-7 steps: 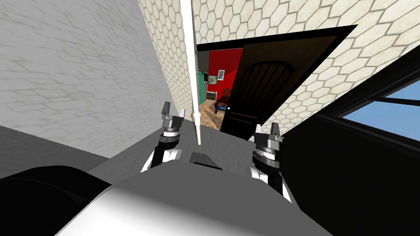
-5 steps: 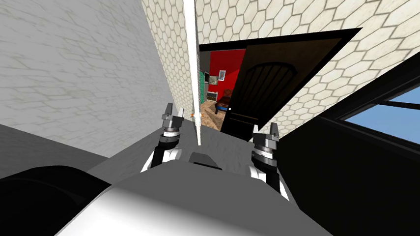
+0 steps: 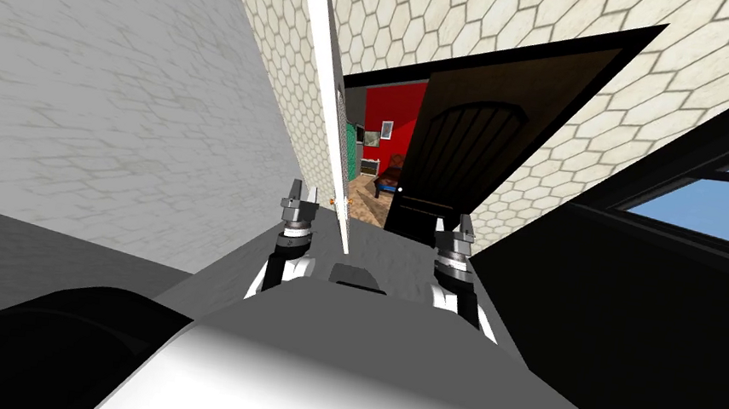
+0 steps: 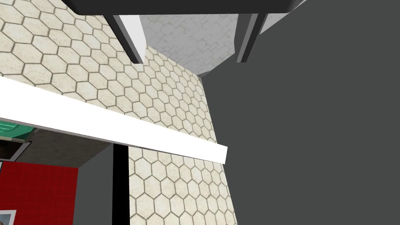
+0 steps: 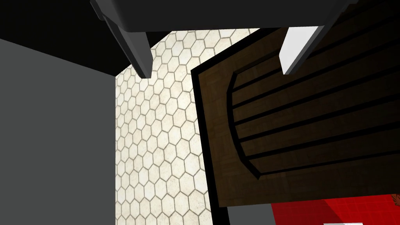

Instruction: Pull the door open

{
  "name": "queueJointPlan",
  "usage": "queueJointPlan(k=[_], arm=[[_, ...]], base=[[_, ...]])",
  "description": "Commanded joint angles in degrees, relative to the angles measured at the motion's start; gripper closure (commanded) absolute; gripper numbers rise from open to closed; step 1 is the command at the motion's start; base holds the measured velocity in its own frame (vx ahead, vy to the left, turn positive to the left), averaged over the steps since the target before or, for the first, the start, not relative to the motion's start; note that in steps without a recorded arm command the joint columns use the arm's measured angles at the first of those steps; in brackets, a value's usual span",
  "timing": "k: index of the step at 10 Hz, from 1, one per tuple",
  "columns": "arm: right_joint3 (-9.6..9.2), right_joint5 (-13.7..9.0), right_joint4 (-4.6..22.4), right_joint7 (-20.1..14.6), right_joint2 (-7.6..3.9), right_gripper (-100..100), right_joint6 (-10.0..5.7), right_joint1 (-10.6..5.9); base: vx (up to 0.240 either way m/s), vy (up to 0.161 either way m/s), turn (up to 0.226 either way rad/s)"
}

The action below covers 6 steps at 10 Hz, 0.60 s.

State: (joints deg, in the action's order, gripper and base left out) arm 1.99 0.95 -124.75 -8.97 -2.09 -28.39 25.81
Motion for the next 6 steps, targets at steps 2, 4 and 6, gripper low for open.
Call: queueJointPlan(k=[2, 4, 6], arm=[[0.7, -0.58, 4.13, 0.44, -0.87, -100, -0.38, -2.02], [1.42, -1.17, 7.63, 0.76, -1.71, -100, -0.51, -3.78], [2.16, -1.78, 11.28, 1.1, -2.58, -100, -0.64, -5.63]], base=[[0.088, 0.022, 0.044], [0.09, 0.007, 0.052], [0.092, 0.011, 0.055]])
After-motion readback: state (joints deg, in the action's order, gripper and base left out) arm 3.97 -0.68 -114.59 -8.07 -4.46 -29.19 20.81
